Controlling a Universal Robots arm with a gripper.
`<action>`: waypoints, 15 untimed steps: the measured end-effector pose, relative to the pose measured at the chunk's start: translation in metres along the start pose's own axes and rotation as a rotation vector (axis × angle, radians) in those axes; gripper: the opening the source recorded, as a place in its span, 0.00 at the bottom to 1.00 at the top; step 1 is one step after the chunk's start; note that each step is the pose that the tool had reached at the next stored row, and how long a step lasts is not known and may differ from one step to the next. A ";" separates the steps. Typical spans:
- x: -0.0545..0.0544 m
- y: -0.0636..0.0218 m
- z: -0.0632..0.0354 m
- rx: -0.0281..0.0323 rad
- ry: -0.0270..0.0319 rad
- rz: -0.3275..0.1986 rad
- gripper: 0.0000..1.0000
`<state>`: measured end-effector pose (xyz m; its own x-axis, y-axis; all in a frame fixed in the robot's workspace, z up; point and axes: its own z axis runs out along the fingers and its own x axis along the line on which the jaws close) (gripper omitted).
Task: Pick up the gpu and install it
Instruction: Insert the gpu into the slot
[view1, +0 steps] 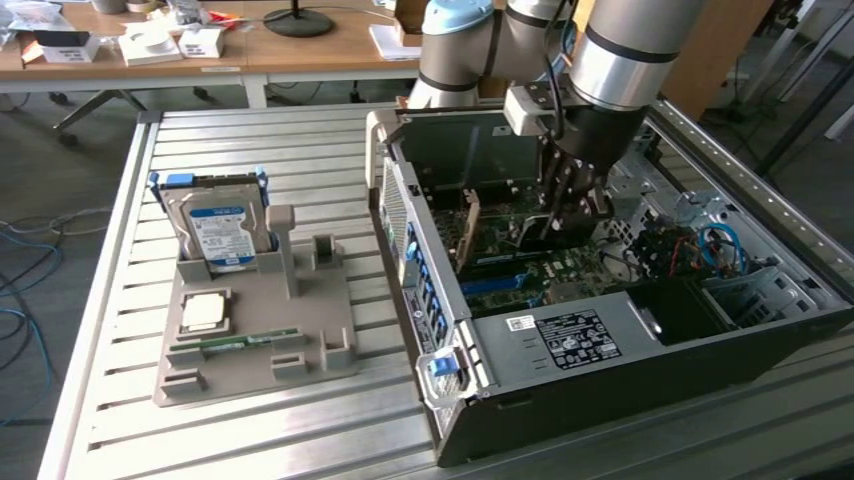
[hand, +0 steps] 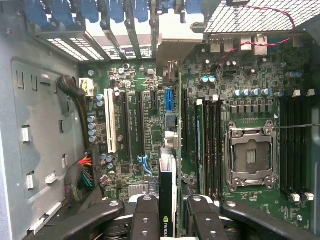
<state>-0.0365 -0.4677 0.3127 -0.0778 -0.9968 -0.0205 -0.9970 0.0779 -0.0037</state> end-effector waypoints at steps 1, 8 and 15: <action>0.000 0.0000 0.0000 0.0000 -0.0001 0.000 0.26; 0.000 0.0005 0.0000 -0.0003 0.0000 -0.015 0.26; 0.000 0.0027 0.0004 -0.0002 -0.0003 -0.016 0.26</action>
<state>-0.0392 -0.4673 0.3122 -0.0614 -0.9979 -0.0207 -0.9981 0.0615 -0.0038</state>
